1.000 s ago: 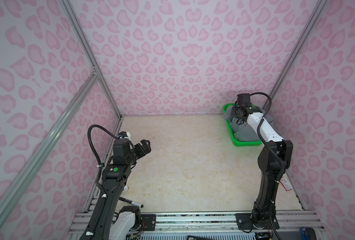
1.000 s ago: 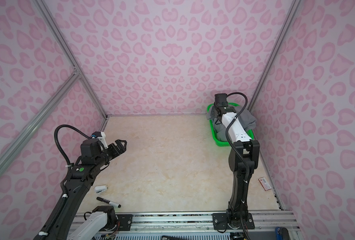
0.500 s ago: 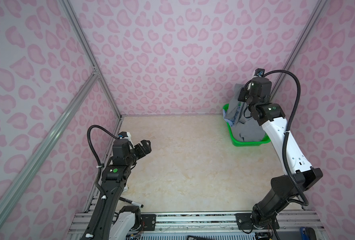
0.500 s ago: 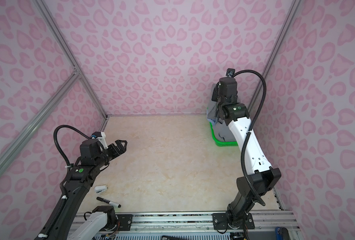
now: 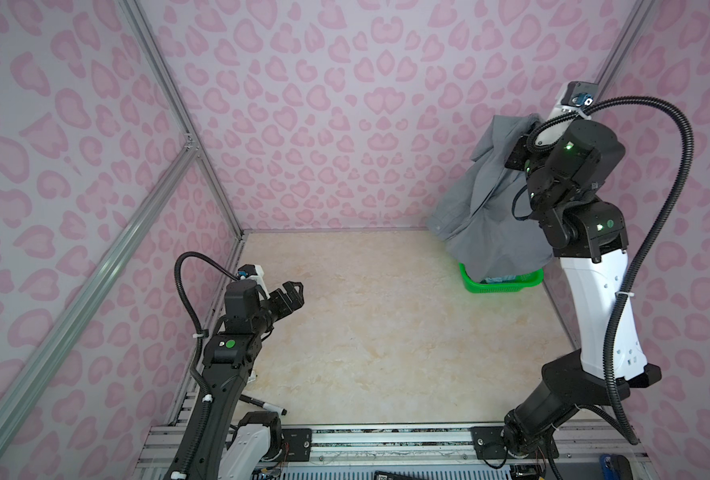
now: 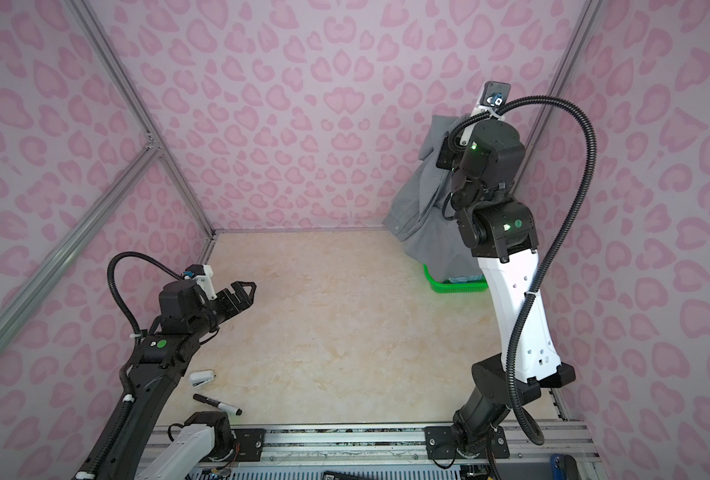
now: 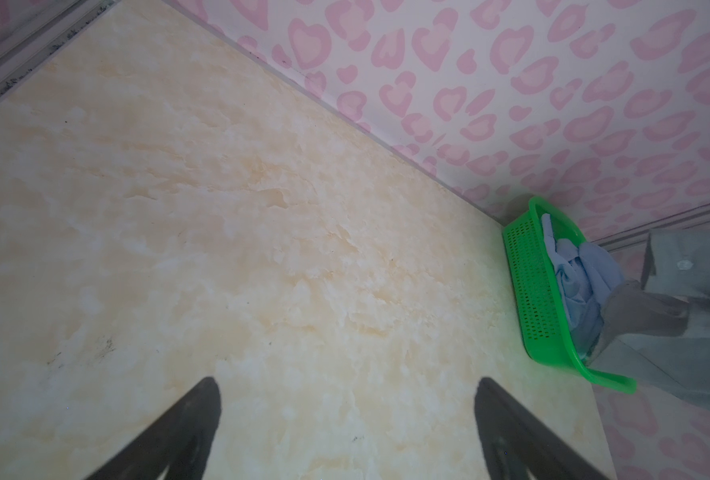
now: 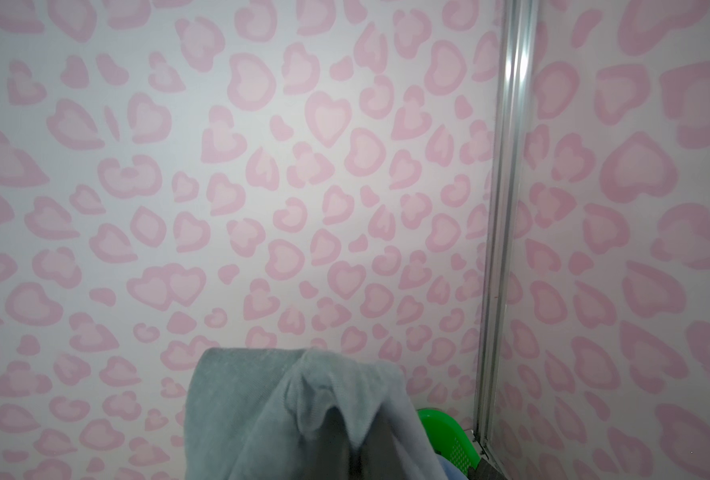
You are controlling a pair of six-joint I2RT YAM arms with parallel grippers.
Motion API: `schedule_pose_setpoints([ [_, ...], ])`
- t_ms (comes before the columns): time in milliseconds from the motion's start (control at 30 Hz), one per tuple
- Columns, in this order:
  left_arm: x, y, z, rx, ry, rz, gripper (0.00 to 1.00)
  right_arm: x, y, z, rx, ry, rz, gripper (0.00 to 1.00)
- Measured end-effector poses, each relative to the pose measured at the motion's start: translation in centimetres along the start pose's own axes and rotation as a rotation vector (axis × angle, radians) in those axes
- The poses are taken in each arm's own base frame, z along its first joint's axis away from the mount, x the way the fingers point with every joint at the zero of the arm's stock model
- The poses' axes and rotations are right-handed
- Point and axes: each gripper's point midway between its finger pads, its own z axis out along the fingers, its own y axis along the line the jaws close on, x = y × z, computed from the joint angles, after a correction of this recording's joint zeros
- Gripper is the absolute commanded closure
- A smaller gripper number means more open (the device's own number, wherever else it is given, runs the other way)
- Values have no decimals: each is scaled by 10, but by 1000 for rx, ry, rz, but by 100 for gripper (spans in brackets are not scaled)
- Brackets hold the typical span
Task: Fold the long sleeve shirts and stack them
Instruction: 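Lift the grey shirt high out of the basket with the right gripper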
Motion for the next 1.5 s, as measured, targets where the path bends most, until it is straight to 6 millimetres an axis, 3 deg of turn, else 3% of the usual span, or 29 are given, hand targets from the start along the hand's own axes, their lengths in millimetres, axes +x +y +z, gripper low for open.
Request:
schedule_pose_setpoints([
  [267, -7, -13, -9, 64, -46, 16, 3, -65, 47, -65, -331, -105, 213, 100],
  [400, -9, -31, -22, 149, -88, 47, 3, -77, 75, -90, -548, -86, 348, 100],
  [533, -5, -61, -49, 295, -137, 109, 3, -67, 113, -102, -755, 23, 482, 100],
  [700, -11, -76, -97, 387, -274, 166, 3, -18, 181, -123, -936, 227, 508, 100],
  [767, -15, -78, -103, 380, -298, 181, 3, -3, 203, -131, -977, 285, 510, 100],
  [833, -14, -75, -105, 360, -293, 184, 3, 1, 221, -144, -1000, 301, 486, 100],
  [900, -14, -70, -108, 325, -296, 184, 3, -8, 233, -168, -1032, 269, 440, 100],
  [1000, -20, -66, -116, 282, -318, 189, 3, -38, 221, -197, -1066, 167, 406, 100],
  [1133, -28, -61, -125, 223, -345, 191, 3, -82, 188, -201, -1012, 16, 450, 100],
  [1267, -35, -56, -130, 175, -373, 194, 3, -99, 185, -223, -1057, -40, 440, 100],
  [1500, -33, -46, -129, 127, -370, 186, 3, -140, 147, -236, -1060, -163, 503, 100],
])
